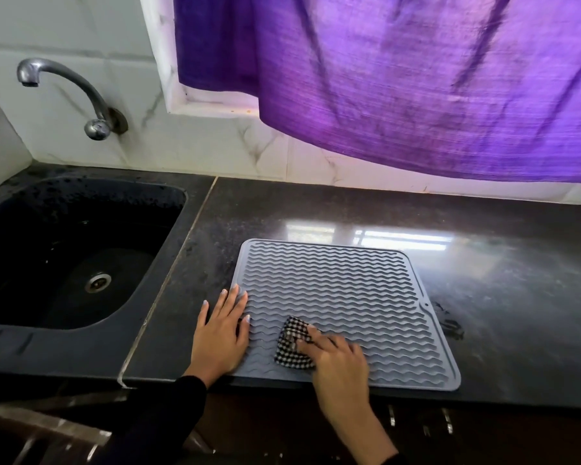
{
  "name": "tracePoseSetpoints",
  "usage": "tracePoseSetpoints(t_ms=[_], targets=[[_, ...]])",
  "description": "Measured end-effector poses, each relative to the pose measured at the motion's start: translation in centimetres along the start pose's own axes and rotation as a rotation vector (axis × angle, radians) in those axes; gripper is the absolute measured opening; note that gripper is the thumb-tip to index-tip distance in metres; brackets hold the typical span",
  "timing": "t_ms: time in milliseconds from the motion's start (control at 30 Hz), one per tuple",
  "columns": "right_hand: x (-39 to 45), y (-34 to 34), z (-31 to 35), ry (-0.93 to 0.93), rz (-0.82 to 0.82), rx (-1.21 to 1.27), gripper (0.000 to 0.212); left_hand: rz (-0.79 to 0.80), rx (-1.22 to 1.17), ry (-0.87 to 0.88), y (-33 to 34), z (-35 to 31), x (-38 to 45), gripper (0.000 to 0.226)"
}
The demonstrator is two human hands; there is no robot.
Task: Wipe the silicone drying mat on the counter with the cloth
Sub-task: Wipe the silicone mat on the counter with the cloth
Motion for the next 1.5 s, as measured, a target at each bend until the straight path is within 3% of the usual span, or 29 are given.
tracePoseSetpoints(t_ms=[67, 167, 233, 367, 433, 533, 633, 833, 933, 1067, 1167, 1267, 1400, 1500], targets=[[1.0, -1.1, -2.8, 0.181, 0.023, 0.075, 0.043, 0.0, -0.012, -0.005, 0.0, 0.0, 0.0, 0.074], [2.4, -0.8, -7.6, 0.612, 0.098, 0.461, 0.042, -0.005, -0.009, -0.006, -0.1, -0.2, -0.1, 0.073], [3.0, -1.4, -8.2, 0.702, -0.028, 0.552, 0.044, -0.008, -0.018, -0.008, -0.1, -0.2, -0.1, 0.073], [3.2, -0.6, -1.9, 0.328, -0.082, 0.385, 0.06, -0.028, -0.015, -0.001, 0.0, -0.2, -0.1, 0.069], [2.8, 0.3, 1.9, 0.07, -0.067, 0.254, 0.049, -0.032, -0.005, 0.002, 0.1, 0.0, 0.0, 0.066], [1.7, 1.8, 2.9, -0.078, 0.027, 0.175, 0.038, -0.035, -0.003, 0.011, 0.3, 0.2, -0.1, 0.062], [0.9, 2.1, 1.0, -0.082, 0.084, 0.108, 0.037, -0.022, -0.005, 0.012, 0.6, 0.5, -0.1, 0.061], [2.2, -0.4, -4.3, 0.058, -0.055, 0.007, 0.035, -0.027, -0.016, 0.008, 0.6, 0.6, -0.1, 0.059], [2.9, -1.2, -7.3, 0.273, 0.047, -0.038, 0.034, -0.032, -0.014, 0.003, 0.6, 0.7, -0.1, 0.059], [4.6, -3.0, -10.6, 0.651, 0.076, 0.172, 0.033, -0.03, -0.003, 0.01, 0.6, 0.4, -0.1, 0.061], [6.7, -2.9, -7.9, 0.527, -0.004, 0.162, 0.039, -0.033, -0.007, 0.009, 0.6, 0.6, 0.0, 0.062], [6.9, -0.5, -1.8, 0.216, 0.001, 0.174, 0.051, -0.041, -0.008, 0.004, 0.4, 0.5, 0.0, 0.061], [4.3, 3.7, 0.9, -0.001, 0.197, 0.004, 0.05, -0.037, 0.005, 0.005, 0.4, 0.4, 0.0, 0.061], [3.6, 3.9, 0.5, -0.057, 0.226, -0.036, 0.047, -0.032, 0.015, 0.003, 0.3, 0.4, 0.0, 0.062]])
Point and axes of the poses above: each hand's wrist, its own x-axis towards the middle knuckle, its own y-axis out of the palm, z = x × y, the point moved 10 cm from there along x, towards the middle knuckle, and after that the axes turned 15 degrees about -z, right-handed, at the moved point
